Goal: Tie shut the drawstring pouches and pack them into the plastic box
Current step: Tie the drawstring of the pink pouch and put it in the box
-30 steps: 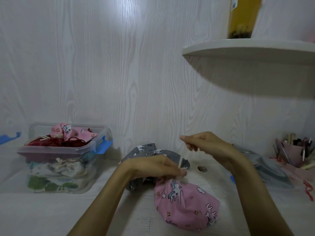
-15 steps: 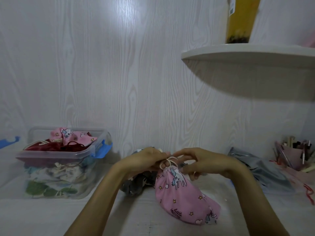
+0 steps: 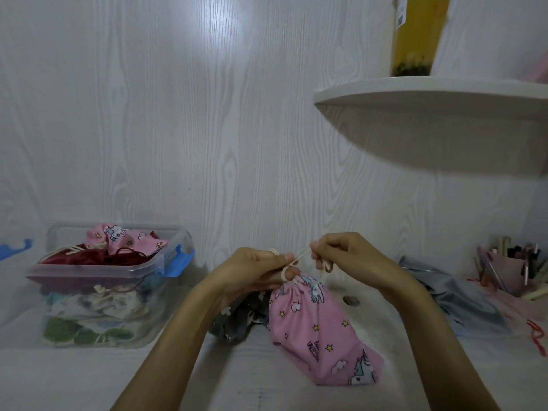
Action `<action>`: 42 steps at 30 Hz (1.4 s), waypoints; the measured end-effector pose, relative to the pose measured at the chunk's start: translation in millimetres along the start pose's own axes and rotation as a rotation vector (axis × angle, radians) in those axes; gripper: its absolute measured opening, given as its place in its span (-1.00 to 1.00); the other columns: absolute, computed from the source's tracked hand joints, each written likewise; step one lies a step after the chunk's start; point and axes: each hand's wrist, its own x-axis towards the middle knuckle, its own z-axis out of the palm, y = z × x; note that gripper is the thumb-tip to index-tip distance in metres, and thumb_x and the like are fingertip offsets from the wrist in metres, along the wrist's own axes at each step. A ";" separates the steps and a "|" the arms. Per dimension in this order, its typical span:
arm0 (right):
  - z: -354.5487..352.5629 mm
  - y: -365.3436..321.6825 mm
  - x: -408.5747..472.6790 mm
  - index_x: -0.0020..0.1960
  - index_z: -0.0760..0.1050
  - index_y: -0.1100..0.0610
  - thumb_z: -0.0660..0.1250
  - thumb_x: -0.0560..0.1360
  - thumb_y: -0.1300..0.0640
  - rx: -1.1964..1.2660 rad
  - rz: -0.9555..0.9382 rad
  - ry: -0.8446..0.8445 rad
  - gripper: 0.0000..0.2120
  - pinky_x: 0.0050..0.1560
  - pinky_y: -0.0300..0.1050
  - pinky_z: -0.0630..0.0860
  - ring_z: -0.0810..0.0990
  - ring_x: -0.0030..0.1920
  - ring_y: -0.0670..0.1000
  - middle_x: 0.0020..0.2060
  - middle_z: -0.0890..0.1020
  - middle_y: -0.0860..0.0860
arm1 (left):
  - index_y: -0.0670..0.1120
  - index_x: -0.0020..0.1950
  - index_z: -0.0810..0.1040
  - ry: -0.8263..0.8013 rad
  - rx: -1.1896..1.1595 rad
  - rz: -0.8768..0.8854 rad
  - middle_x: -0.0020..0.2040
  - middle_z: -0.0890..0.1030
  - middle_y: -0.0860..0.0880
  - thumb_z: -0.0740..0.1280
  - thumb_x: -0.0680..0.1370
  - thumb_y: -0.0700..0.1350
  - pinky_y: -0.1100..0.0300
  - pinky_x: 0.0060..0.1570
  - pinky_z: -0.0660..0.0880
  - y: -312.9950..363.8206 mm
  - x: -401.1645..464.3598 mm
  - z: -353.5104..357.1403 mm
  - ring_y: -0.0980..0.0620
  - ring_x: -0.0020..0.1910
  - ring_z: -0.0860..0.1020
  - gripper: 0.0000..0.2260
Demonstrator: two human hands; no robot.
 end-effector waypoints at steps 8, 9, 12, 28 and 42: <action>-4.9 -8.8 -8.7 -0.21 0.50 0.06 0.15 0.60 -0.02 -0.053 -0.029 -0.345 -0.71 -0.24 -0.35 0.41 0.50 -0.32 -0.14 -0.35 0.56 -0.06 | -0.16 -0.07 0.66 0.097 -0.380 -0.020 -0.10 0.71 -0.12 0.46 0.28 -0.21 0.29 -0.11 0.61 5.0 -2.1 -4.6 0.07 -0.18 0.68 -0.76; -7.2 -7.5 -9.6 -0.18 0.52 0.07 0.16 0.59 -0.03 -0.100 -0.019 -0.390 -0.71 -0.18 -0.30 0.42 0.51 -0.27 -0.12 -0.31 0.58 -0.02 | -0.15 -0.08 0.65 0.103 -0.372 -0.016 -0.10 0.71 -0.13 0.46 0.28 -0.22 0.28 -0.10 0.61 5.9 -3.4 -3.9 0.06 -0.17 0.68 -0.77; -14.6 -3.4 -12.1 -0.09 0.63 0.07 0.21 0.57 -0.04 -0.196 0.034 -0.471 -0.72 -0.09 -0.03 0.41 0.52 -0.22 -0.06 -0.20 0.65 0.10 | -0.14 -0.10 0.65 0.101 -0.289 0.002 -0.07 0.71 -0.12 0.49 0.20 -0.22 0.27 -0.05 0.60 6.0 -4.3 -1.8 0.04 -0.13 0.68 -0.72; -10.9 -14.3 -9.6 0.05 0.56 -0.14 0.27 0.55 0.07 -0.265 -0.066 -0.029 -0.84 -0.16 -0.37 0.43 0.55 -0.19 -0.19 -0.13 0.60 -0.15 | -0.09 -0.27 0.65 0.033 -0.136 0.111 -0.12 0.69 -0.14 0.52 0.18 -0.20 0.19 0.03 0.59 8.4 -7.9 11.3 -0.01 -0.12 0.66 -0.83; 13.2 4.3 1.0 -0.18 0.58 0.20 0.30 0.30 -0.16 0.132 0.019 -0.221 -0.60 -0.03 -0.01 0.35 0.50 -0.16 0.06 -0.22 0.56 0.12 | -0.19 -0.25 0.55 0.131 0.157 0.307 -0.41 0.64 -0.06 0.46 0.37 -0.38 0.31 -0.28 0.54 17.9 -16.4 8.6 0.07 -0.41 0.62 -0.85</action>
